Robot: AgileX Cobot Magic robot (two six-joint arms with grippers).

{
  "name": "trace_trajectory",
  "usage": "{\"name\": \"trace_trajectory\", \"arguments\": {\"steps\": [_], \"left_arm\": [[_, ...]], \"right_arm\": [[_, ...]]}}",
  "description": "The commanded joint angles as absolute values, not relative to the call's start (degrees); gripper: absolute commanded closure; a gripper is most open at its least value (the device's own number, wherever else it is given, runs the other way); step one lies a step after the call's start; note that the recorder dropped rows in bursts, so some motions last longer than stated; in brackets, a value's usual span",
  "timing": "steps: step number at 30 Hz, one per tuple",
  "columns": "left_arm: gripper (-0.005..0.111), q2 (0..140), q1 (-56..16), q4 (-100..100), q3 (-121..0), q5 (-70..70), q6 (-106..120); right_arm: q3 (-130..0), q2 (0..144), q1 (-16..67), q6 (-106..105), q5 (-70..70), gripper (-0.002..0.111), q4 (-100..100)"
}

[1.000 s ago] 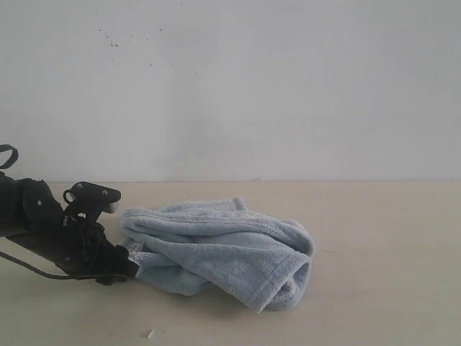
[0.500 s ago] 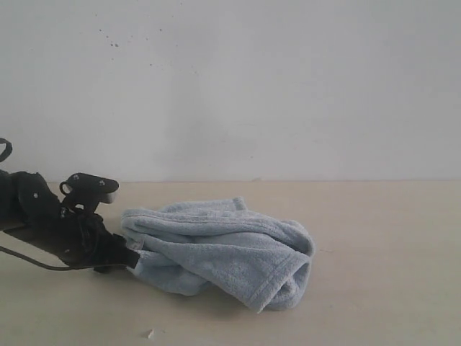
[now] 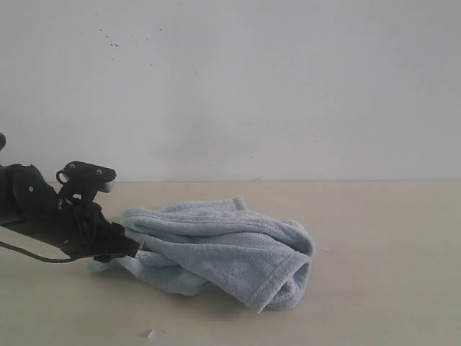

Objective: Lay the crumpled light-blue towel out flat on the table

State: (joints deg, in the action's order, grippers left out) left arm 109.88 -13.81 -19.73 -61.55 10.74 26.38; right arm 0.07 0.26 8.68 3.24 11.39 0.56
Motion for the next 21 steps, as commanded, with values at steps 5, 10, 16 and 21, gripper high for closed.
{"name": "trace_trajectory", "arguments": {"steps": [5, 10, 16, 21], "left_arm": [[0.059, 114.1, -14.0, -20.4, -61.4, 9.0, 26.6], [0.059, 116.1, -14.0, -20.4, -61.4, 7.0, 26.6], [0.075, 117.7, -14.1, -20.4, -61.4, 7.2, 26.6], [0.102, 117.3, -14.1, -19.0, -61.4, 7.5, 27.1]], "right_arm": [[0.0, 0.0, 8.5, 3.0, 11.3, 0.108, 0.6], [0.0, 0.0, 8.5, 3.0, 11.3, 0.108, 0.6], [0.0, 0.0, 8.5, 3.0, 11.3, 0.108, 0.6], [0.0, 0.0, 8.5, 3.0, 11.3, 0.108, 0.6]]}}
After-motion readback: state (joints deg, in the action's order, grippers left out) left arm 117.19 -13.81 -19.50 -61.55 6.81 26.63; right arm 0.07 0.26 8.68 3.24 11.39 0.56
